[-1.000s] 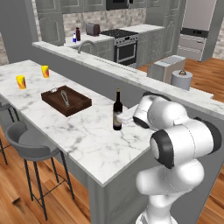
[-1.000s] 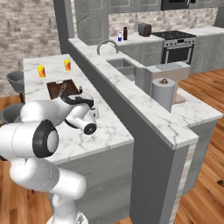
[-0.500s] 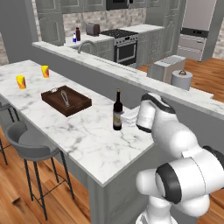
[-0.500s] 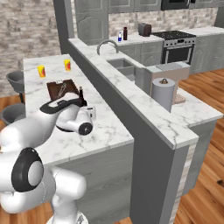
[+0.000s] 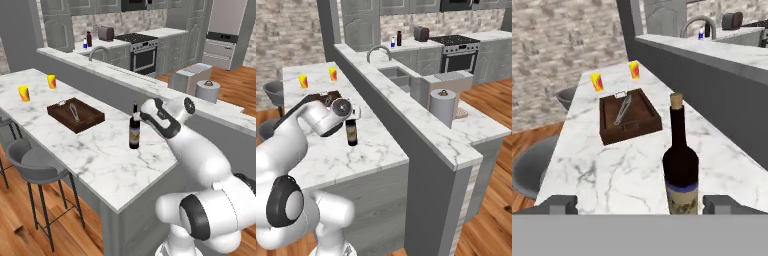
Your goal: Place the drinks on the dining counter in a tight cluster.
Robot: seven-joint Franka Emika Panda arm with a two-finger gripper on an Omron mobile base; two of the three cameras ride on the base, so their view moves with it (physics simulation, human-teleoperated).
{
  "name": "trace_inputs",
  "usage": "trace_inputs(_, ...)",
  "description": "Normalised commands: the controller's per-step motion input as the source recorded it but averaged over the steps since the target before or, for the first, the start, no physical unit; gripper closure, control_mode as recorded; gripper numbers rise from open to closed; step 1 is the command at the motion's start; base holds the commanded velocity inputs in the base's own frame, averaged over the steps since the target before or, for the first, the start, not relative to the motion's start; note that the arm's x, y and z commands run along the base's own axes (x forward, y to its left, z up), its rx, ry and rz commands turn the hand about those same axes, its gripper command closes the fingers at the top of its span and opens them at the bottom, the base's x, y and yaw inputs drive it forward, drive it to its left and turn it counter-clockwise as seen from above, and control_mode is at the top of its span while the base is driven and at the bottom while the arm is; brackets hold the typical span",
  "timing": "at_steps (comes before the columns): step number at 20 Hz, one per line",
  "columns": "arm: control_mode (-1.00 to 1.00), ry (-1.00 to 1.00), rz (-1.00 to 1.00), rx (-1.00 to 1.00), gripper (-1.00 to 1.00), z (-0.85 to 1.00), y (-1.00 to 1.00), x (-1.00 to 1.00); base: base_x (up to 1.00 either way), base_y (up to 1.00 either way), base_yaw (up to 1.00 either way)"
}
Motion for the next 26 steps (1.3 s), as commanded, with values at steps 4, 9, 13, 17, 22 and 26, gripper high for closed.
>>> trace_inputs(4, -1.0, 0.44, 0.0, -0.04, -1.0, 0.63, -0.17, 0.0, 0.0, 0.0, 0.0)
trace_inputs(9, -1.0, 0.34, 0.0, -0.01, -1.0, 0.45, -0.26, -0.09, 0.0, 0.0, 0.0)
trace_inputs(13, -1.0, 0.14, -0.01, 0.0, -1.0, 0.09, -0.37, -0.44, 0.0, 0.0, 0.0)
trace_inputs(17, -1.0, -0.12, -0.01, 0.0, -1.0, -0.07, -0.34, -0.91, 0.0, 0.0, 0.0)
trace_inputs(22, -1.0, -0.26, 0.0, 0.0, -1.0, -0.14, -0.29, -1.0, 0.0, 0.0, 0.0)
trace_inputs(26, -1.0, -0.19, 0.0, 0.0, -1.0, -0.01, -0.17, -1.0, 0.0, 0.0, 0.0)
